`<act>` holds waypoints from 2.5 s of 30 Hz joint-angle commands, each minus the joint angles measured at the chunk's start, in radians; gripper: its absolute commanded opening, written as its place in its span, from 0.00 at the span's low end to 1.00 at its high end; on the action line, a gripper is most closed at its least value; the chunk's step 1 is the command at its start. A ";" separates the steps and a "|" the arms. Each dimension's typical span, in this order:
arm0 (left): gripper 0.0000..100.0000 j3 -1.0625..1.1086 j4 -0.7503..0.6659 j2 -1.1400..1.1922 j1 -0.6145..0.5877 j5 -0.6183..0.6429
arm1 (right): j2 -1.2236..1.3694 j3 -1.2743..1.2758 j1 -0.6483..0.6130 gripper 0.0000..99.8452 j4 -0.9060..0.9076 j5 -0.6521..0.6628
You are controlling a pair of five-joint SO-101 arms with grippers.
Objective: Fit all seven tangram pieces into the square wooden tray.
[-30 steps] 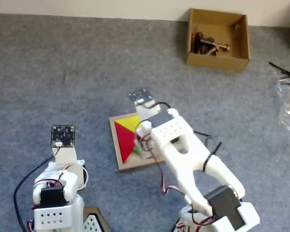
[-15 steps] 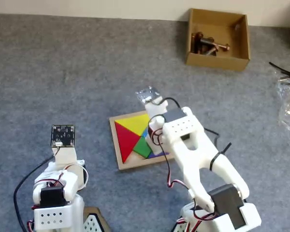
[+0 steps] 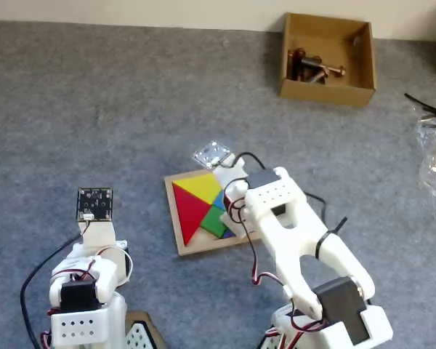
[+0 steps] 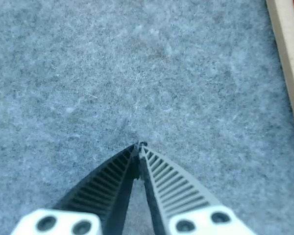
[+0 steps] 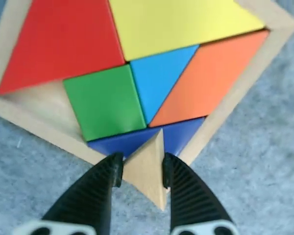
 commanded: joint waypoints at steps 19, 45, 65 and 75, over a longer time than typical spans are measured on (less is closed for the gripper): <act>0.00 0.021 0.008 0.007 -0.008 0.002 | -0.039 -0.371 0.177 0.01 0.452 0.391; 0.00 0.021 0.008 0.007 -0.008 0.002 | -0.041 -0.200 0.166 0.01 0.647 1.071; 0.00 0.021 0.008 0.007 -0.008 0.002 | -0.041 -0.160 0.004 0.01 0.552 1.062; 0.00 0.021 0.008 0.007 -0.008 0.002 | -0.041 -0.113 -0.050 0.01 0.406 0.835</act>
